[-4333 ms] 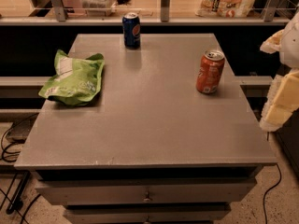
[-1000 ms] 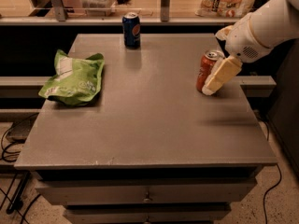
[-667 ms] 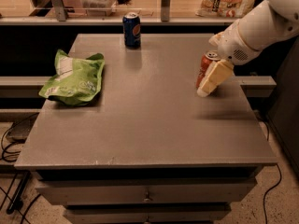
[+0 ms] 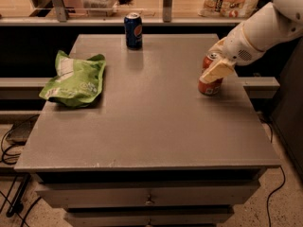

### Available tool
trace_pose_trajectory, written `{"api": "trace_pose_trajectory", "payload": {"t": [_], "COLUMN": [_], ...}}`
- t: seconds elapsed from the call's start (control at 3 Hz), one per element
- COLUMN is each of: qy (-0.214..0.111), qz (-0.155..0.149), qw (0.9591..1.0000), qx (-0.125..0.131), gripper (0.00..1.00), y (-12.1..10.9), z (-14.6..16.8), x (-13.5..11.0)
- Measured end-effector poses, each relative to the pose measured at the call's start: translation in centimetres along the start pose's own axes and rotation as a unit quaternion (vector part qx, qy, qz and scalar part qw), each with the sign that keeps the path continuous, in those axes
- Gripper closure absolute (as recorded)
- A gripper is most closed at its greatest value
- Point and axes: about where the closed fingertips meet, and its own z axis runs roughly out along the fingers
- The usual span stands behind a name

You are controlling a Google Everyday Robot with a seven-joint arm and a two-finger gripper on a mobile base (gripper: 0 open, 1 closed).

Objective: Move coke can near green rice chip bag

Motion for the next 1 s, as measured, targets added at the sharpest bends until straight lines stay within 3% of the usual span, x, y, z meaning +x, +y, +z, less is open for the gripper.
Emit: {"api": "trace_pose_trajectory", "payload": {"t": [0.67, 1.0], "qy": [0.0, -0.038], "qz": [0.0, -0.045], "qw": [1.0, 0.998], "qx": [0.0, 0.02], "gripper": [0.95, 1.0], "y": [-0.2, 0.3], "z": [-0.6, -3.4], "x": [-0.4, -4.7]}}
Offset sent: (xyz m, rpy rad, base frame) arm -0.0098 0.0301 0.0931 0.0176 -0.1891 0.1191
